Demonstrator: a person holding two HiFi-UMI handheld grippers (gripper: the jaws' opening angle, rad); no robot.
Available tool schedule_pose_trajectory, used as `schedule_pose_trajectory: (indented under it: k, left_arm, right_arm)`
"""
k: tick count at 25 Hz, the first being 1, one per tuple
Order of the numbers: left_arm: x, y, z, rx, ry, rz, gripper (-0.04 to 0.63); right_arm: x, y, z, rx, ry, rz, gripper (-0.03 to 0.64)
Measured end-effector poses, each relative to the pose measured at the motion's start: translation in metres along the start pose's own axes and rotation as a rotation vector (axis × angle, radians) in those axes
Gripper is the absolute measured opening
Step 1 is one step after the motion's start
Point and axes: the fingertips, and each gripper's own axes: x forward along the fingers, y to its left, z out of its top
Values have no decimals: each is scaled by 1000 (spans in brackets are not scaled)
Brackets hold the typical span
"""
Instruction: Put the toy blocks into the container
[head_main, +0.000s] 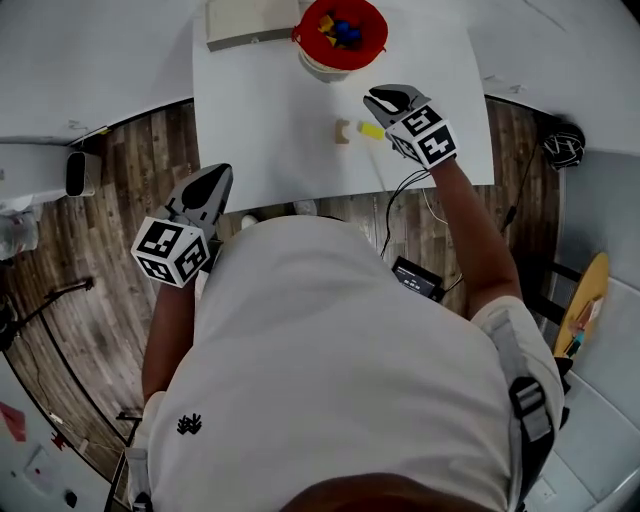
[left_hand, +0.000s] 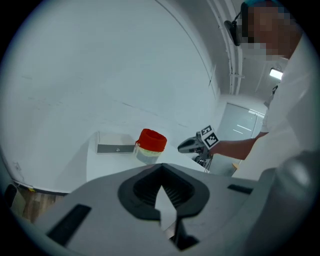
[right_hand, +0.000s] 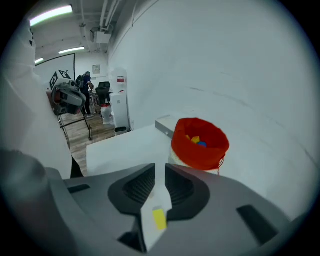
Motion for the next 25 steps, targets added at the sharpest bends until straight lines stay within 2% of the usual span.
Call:
schedule_pose_trajectory:
  k: [4, 8, 16, 21, 25]
  left_arm:
    - [4, -2, 2, 6, 12, -26, 6]
    - [7, -7, 0, 23, 36, -59, 6]
    - [2, -8, -4, 47, 68, -80, 6]
    - [-12, 1, -9, 51, 85, -60, 6]
    - [-19, 5, -13, 51, 95, -50, 6]
  right_arm:
    - [11, 40, -47, 121, 42, 26, 104]
    - [33, 68, -79, 184, 60, 1, 134]
    - [75, 79, -122, 429, 45, -119, 208]
    - [93, 78, -135, 526, 63, -231, 212]
    - [101, 76, -140, 596, 64, -277, 209]
